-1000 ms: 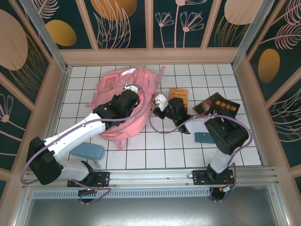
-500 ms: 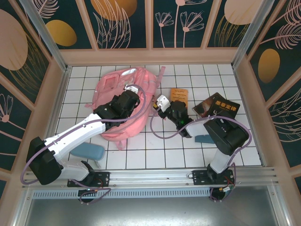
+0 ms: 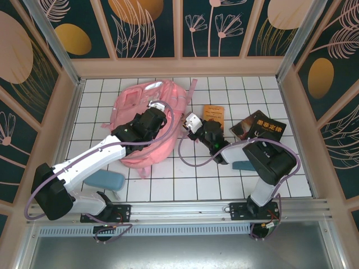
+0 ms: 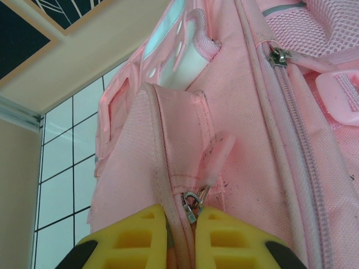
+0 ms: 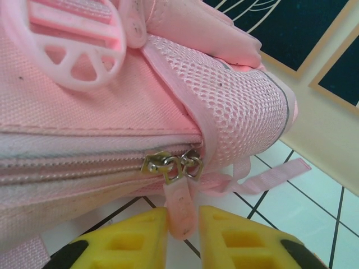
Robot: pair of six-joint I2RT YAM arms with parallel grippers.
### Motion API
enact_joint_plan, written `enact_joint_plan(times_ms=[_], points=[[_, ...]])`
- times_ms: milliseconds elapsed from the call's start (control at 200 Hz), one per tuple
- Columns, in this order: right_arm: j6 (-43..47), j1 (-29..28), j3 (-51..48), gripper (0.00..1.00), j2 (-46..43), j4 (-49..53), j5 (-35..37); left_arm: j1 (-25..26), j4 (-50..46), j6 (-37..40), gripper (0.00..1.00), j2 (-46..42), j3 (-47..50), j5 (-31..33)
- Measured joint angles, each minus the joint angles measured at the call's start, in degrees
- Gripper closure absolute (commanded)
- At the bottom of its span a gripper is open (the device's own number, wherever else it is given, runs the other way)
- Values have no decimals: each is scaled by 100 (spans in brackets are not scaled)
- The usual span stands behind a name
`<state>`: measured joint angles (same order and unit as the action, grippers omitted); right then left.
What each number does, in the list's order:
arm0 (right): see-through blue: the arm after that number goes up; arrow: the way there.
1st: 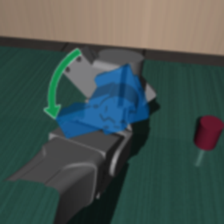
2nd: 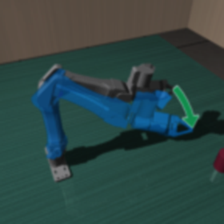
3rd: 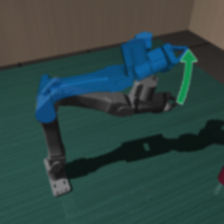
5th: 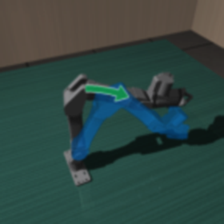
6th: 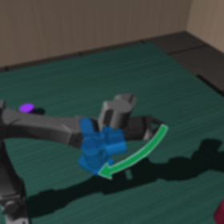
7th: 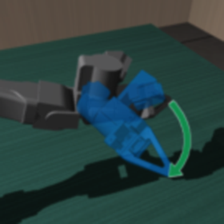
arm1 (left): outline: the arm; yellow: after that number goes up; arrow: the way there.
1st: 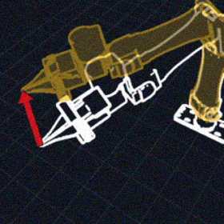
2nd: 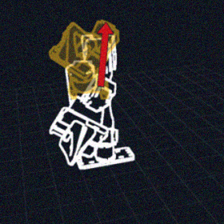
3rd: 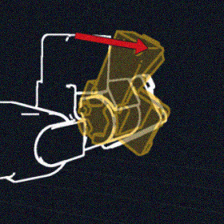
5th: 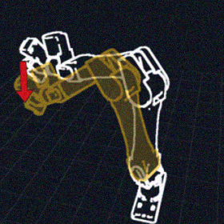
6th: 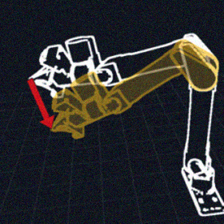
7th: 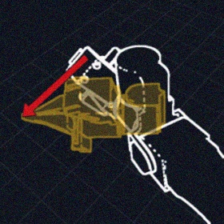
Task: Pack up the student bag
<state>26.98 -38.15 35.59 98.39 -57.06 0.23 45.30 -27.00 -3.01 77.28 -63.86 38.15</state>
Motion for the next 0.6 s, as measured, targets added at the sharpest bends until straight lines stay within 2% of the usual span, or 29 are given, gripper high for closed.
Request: enact_joint_plan(times_ms=[225, 601], points=[[33, -11, 11, 100, 0, 33, 15, 0, 0, -2, 98, 0, 2, -11], [-70, -26, -9, 100, -372, 382, -68, 0, 24, -7, 100, 2, 0, 24]])
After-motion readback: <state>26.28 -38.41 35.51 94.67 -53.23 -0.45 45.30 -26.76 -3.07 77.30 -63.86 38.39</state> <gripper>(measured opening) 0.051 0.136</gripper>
